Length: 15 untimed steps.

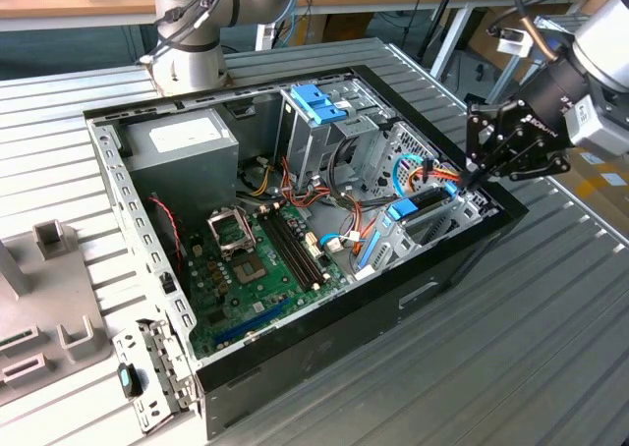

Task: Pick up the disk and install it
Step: 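Insert the first disk wire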

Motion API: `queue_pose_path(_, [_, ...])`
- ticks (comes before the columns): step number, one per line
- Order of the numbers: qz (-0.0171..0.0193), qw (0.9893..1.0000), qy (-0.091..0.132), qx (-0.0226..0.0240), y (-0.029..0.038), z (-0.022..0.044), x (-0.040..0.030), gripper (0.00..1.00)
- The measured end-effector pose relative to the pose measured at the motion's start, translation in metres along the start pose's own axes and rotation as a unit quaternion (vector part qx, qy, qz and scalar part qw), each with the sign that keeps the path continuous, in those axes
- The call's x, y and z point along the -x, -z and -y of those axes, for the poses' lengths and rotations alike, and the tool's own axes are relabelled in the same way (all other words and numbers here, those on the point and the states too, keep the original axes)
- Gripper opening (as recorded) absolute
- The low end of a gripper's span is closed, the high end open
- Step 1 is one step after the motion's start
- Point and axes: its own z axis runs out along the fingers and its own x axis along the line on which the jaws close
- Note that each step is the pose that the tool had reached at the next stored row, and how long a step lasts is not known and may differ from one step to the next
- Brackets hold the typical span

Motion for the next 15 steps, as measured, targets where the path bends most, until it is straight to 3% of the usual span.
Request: queue_pose_path(15, [-0.0034,0.9995,-0.03,-0.0053,-0.0024,-0.0082,0.0075,0.16])
